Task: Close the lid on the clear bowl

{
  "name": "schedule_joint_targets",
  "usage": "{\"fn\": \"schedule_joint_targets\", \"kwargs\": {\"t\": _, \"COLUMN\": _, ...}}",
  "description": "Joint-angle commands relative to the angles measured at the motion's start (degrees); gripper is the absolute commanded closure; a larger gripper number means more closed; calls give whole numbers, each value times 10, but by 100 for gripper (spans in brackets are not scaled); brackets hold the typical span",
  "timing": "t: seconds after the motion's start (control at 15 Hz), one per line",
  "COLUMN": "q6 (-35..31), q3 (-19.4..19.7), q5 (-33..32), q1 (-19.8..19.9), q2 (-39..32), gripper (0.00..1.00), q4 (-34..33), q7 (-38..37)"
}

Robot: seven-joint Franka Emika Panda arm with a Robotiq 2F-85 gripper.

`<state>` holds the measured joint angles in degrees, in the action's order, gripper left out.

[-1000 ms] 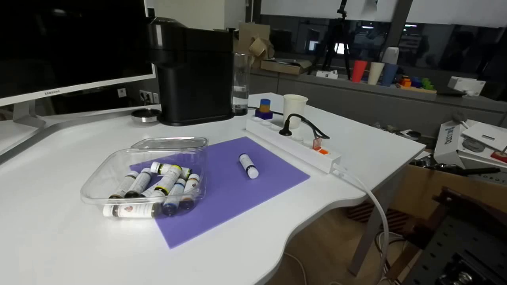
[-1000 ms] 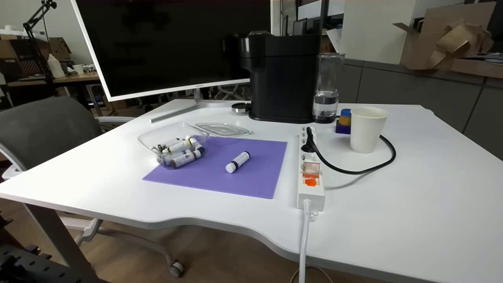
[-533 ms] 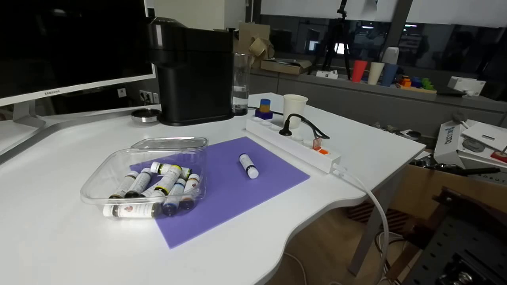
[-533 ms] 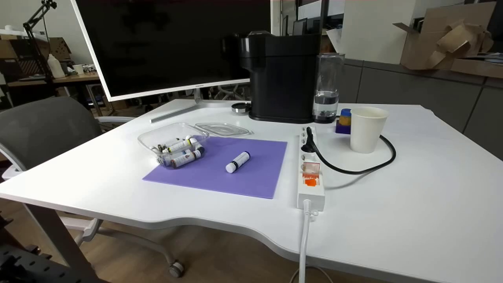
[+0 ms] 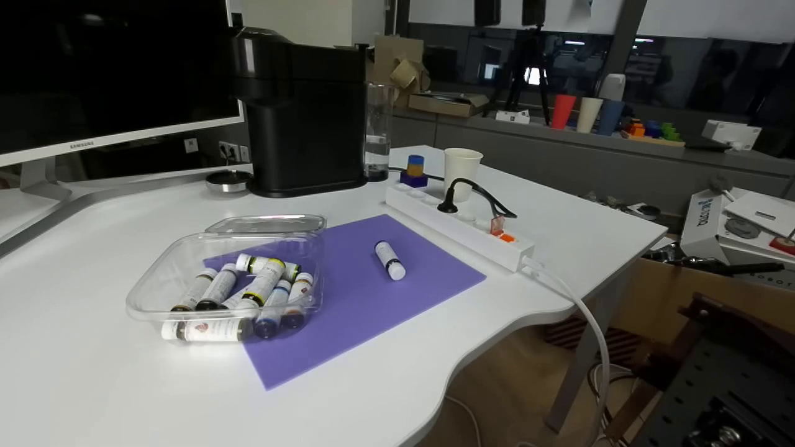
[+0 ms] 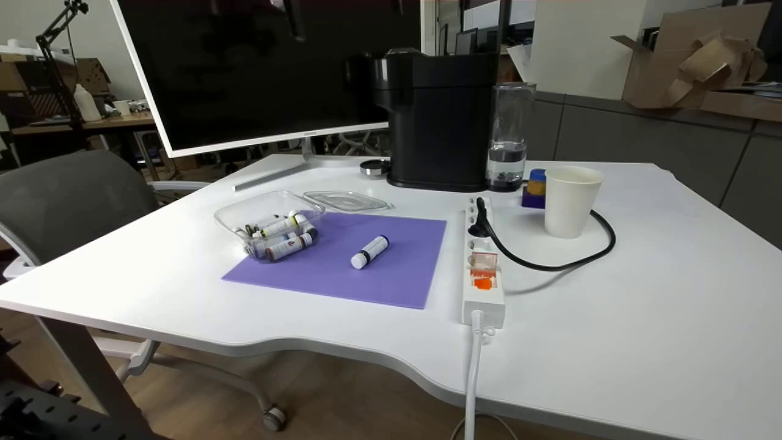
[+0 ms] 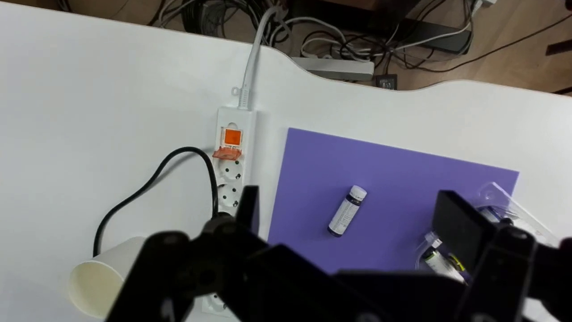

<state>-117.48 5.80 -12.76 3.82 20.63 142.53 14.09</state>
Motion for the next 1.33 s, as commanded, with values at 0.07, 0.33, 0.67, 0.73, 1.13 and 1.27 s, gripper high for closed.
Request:
{"fn": "schedule_joint_targets", "kwargs": {"t": 0.07, "q6": -97, "q3": -14, "q5": 57, "q1": -18, "q2": -140, "gripper": 0, "q4": -29, "q7": -52}}
{"fn": "schedule_joint_targets", "kwargs": {"t": 0.33, "q6": -214, "q3": -35, "q5": 144, "q1": -27, "q2": -247, "gripper": 0, "q4": -48, "q7": -139}}
{"fn": "schedule_joint_targets", "kwargs": {"t": 0.67, "q6": -265, "q3": -42, "q5": 142, "q1": -31, "q2": -290, "gripper": 0, "q4": -39, "q7": -178}}
{"fn": "schedule_joint_targets", "kwargs": {"t": 0.73, "q6": -267, "q3": -43, "q5": 142, "q1": -32, "q2": -295, "gripper": 0, "q4": -39, "q7": -175}}
{"fn": "schedule_joint_targets", "kwargs": {"t": 1.13, "q6": -305, "q3": -40, "q5": 173, "q1": -32, "q2": -299, "gripper": 0, "q4": -31, "q7": -230}}
{"fn": "schedule_joint_targets", "kwargs": {"t": 1.27, "q6": -344, "q3": -39, "q5": 198, "q1": -31, "q2": -327, "gripper": 0, "q4": -39, "q7": -259}}
